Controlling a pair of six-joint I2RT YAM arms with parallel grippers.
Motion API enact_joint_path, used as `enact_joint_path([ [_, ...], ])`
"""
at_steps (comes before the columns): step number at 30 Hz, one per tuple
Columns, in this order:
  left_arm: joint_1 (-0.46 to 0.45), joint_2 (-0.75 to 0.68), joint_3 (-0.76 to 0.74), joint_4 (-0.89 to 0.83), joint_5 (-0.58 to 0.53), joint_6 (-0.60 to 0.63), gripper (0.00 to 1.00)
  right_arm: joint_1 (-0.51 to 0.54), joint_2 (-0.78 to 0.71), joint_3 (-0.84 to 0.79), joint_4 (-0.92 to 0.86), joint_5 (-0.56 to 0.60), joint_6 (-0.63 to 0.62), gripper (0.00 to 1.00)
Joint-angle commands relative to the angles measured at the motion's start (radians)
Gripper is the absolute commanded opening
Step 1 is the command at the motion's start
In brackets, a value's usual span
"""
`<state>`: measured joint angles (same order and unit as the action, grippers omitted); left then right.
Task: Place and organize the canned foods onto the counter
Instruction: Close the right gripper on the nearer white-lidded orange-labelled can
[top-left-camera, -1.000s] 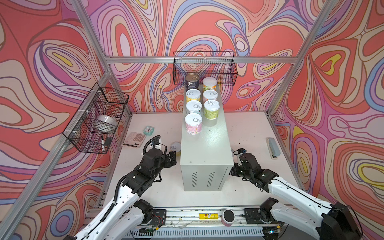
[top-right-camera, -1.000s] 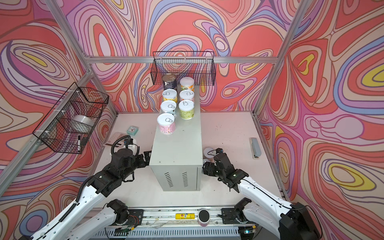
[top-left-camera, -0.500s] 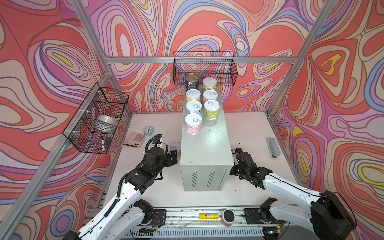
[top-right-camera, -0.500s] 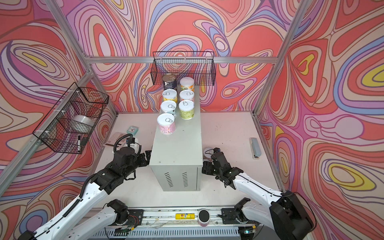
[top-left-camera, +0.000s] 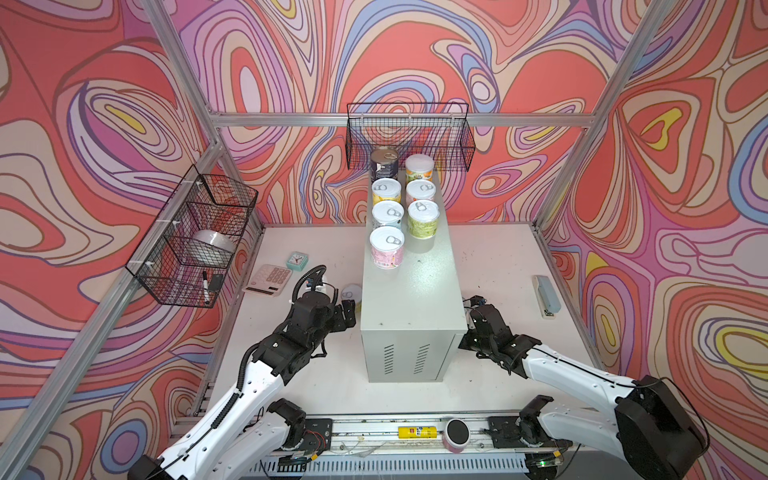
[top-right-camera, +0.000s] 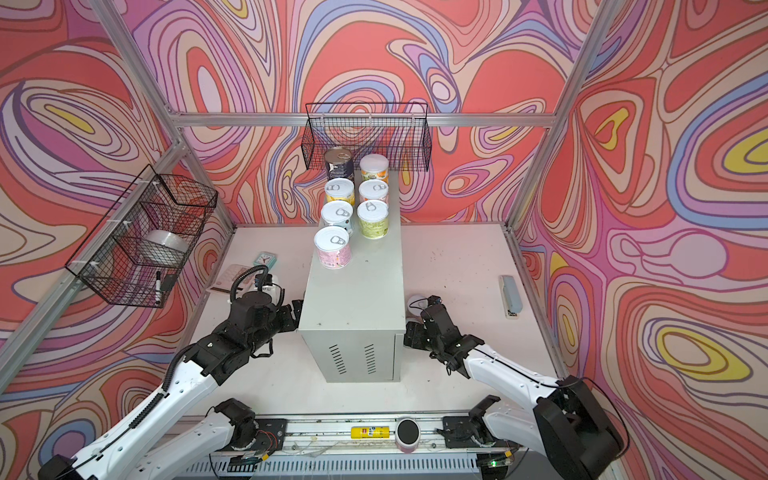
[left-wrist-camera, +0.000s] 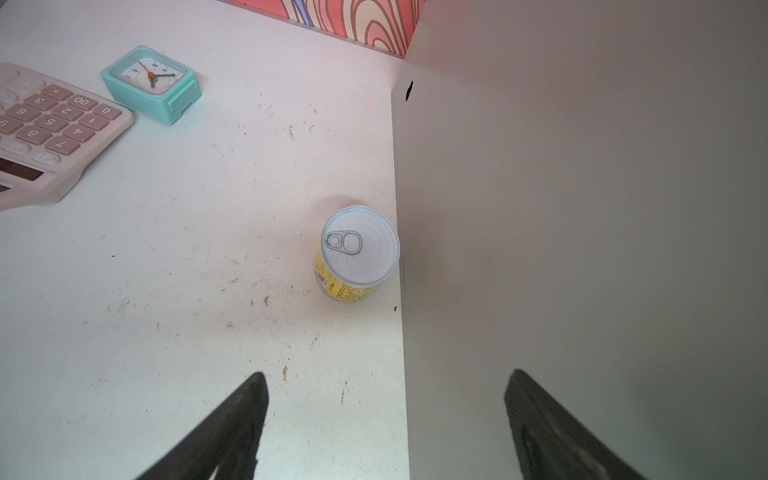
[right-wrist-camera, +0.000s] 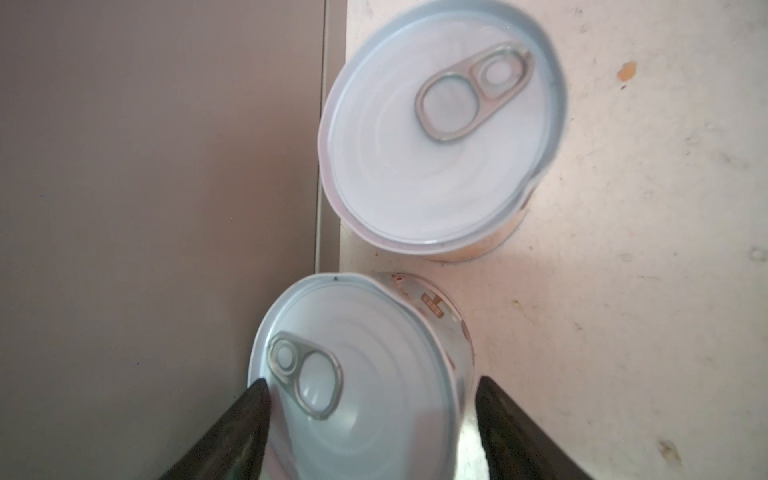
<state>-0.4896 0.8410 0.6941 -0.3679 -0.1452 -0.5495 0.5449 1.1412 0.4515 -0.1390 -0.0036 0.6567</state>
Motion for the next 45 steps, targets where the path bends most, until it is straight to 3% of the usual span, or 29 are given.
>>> enact_joint_path([
  [1,0.008,0.008,0.035,0.017,0.007,0.012,0.91,0.006,0.008,-0.014,-0.048,0.071,0.022,0.8],
  [9,0.008,0.011,0.042,0.01,-0.007,0.018,0.91,0.004,0.069,0.058,-0.214,0.239,0.121,0.79],
  [16,0.008,0.018,0.039,0.016,-0.006,0.021,0.91,0.004,0.083,0.091,-0.294,0.295,0.143,0.78],
  [26,0.008,-0.002,0.02,0.02,-0.017,0.031,0.91,0.004,-0.159,0.04,-0.144,0.191,-0.006,0.92],
  [36,0.01,-0.033,-0.012,0.074,0.007,0.022,0.92,0.006,-0.093,0.026,-0.076,0.155,-0.006,0.9],
  [45,0.031,0.037,-0.027,0.157,0.093,-0.002,0.92,0.006,0.009,0.04,-0.004,0.112,-0.011,0.89],
])
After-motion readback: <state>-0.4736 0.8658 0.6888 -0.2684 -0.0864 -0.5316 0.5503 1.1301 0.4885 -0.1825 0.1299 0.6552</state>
